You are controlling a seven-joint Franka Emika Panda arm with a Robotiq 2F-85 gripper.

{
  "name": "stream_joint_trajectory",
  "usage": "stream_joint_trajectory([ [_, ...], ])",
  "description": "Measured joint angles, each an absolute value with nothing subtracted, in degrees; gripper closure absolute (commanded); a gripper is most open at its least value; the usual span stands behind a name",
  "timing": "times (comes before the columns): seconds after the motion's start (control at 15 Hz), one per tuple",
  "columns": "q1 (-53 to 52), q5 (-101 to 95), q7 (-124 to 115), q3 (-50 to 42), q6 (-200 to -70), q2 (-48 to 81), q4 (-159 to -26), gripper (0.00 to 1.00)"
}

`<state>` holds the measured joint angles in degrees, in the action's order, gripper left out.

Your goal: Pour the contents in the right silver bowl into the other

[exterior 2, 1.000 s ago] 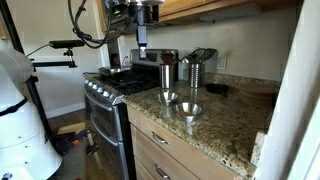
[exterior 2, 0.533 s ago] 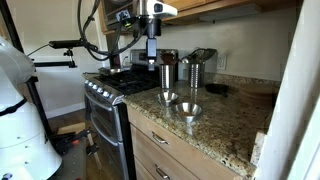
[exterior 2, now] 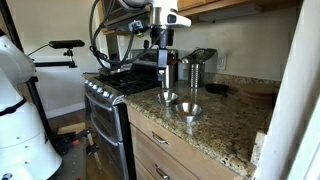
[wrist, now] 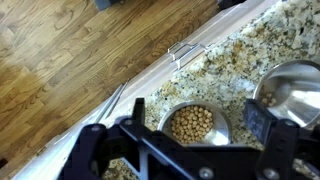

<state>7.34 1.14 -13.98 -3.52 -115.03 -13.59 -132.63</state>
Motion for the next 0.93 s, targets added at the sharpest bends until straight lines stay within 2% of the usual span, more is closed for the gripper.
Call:
stream_joint_trajectory([
  [0.93, 7.51, 1.51, -14.82, -4.23, -116.65, -8.87, -130.97, 0.00],
])
